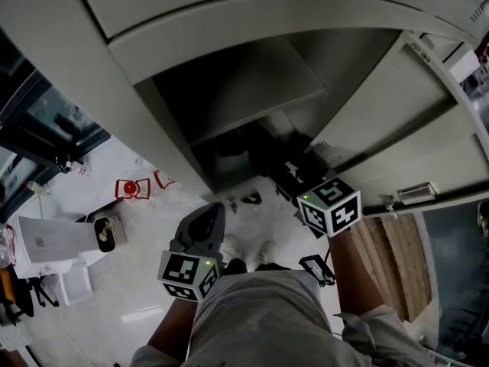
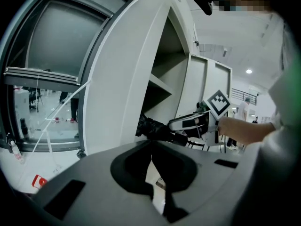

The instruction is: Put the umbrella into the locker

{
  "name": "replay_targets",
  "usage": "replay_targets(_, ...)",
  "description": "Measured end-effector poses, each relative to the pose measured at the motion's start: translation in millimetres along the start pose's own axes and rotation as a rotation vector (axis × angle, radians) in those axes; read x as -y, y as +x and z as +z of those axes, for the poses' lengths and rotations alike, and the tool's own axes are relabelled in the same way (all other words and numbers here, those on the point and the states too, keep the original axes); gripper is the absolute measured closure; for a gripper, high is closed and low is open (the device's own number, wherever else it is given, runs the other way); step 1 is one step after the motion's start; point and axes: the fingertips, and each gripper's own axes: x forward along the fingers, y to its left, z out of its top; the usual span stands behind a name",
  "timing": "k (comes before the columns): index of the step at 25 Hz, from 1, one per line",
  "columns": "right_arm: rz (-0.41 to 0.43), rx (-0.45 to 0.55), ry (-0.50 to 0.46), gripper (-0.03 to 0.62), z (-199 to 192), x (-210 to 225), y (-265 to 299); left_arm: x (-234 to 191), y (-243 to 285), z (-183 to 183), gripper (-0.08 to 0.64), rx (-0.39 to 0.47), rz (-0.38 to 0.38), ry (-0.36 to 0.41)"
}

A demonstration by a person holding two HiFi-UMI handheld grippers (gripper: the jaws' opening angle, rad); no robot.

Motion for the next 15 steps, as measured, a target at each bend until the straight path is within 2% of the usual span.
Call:
replay_targets(3,-0.012,0.03,0.005,0.38,0.7,-1.1,-13.2,3.8,0.7,-0.1,0.543,-0.005,-0.004,0.008)
replay_targets(6,-0.053,0.064,0.006,0.508,-4.5,3.4,-25.9,9.6,2.3,0.9,0.543,-0.008,-0.012,0.018)
replay_targets(7,-0.055,0.074,0.011,0.522,-6.9,3.4,-29.7,11.6,2.9,1.2,0.543,-0.01,-0.015,0.022)
replay_targets(11,-0.068,0.065,0.03,0.515,-26.6,2.6,-40.7,20.6,5.6,-0.9,0.543,-0.021,-0.027,0.032)
replay_targets(13,-0.078,0.045,0.036,0.46,-39.1,3.6,-44.3,25.0,7.1,-2.6,0.543,-0.028,-0.032,0.035)
replay_targets(15,-0.078,0.026,0.05,0.431,-49.9,3.7,-46.7,29.1,8.5,-3.6,0.543,-0.034,-0.037,0.04)
